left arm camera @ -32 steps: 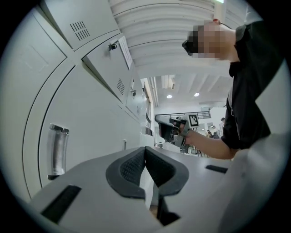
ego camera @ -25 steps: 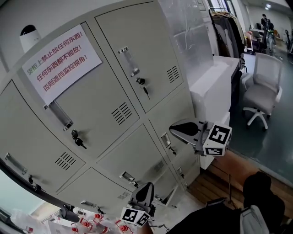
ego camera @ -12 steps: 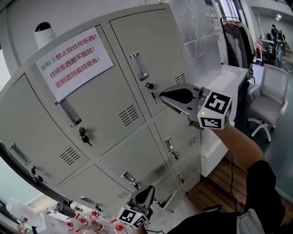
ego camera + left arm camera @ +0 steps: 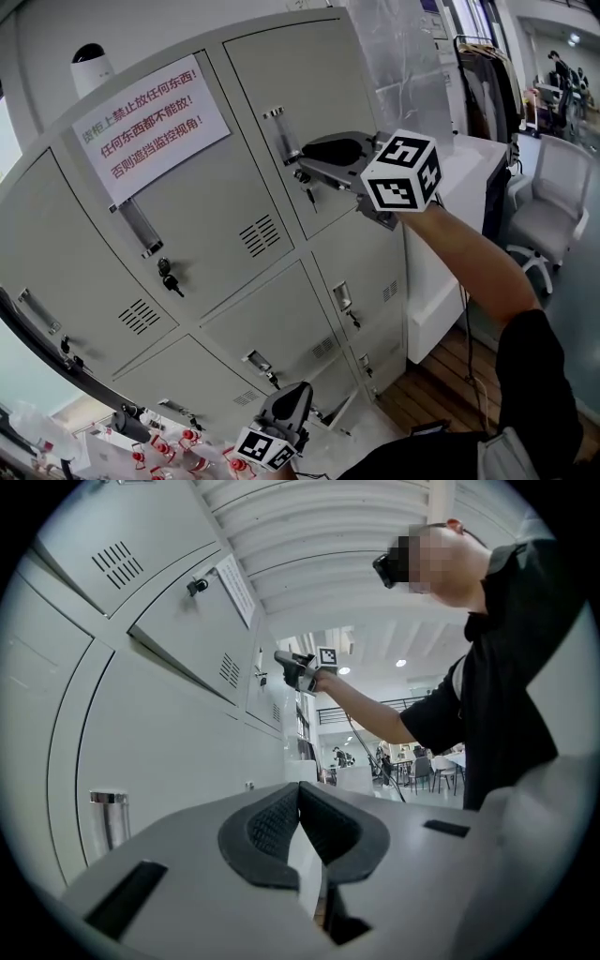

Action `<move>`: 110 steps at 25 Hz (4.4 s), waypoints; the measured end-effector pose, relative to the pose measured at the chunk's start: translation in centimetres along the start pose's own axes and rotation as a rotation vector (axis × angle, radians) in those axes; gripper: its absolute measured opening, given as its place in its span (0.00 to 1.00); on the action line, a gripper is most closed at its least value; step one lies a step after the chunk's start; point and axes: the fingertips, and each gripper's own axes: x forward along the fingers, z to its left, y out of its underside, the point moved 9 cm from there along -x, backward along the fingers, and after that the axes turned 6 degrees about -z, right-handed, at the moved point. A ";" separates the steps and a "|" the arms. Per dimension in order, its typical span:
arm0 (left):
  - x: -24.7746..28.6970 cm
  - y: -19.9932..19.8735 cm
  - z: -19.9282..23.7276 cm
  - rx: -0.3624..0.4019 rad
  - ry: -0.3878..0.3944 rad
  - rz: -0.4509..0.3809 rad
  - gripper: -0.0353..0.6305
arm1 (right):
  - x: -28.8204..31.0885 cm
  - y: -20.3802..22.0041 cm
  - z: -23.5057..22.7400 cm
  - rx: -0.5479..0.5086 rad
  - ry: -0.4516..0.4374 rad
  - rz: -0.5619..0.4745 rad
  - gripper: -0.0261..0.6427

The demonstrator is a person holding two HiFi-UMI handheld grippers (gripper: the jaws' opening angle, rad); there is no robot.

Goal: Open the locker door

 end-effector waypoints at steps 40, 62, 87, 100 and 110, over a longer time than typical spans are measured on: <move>-1.2 0.7 -0.9 0.008 -0.033 -0.004 0.08 | 6.3 -0.6 -3.2 0.127 0.027 0.135 0.28; -1.7 1.2 -1.5 -0.003 -0.059 -0.006 0.08 | 6.6 -0.2 -3.9 0.194 0.026 0.134 0.17; 1.5 1.7 -3.2 -0.002 -0.012 0.015 0.08 | 1.4 -2.3 -3.5 0.274 -0.103 0.080 0.16; 4.6 1.9 -5.1 0.009 0.034 0.020 0.08 | -3.0 -3.5 -3.7 0.308 -0.170 0.042 0.17; 6.6 2.5 -6.5 0.002 0.062 0.026 0.08 | -6.0 -4.0 -4.8 0.374 -0.269 0.018 0.17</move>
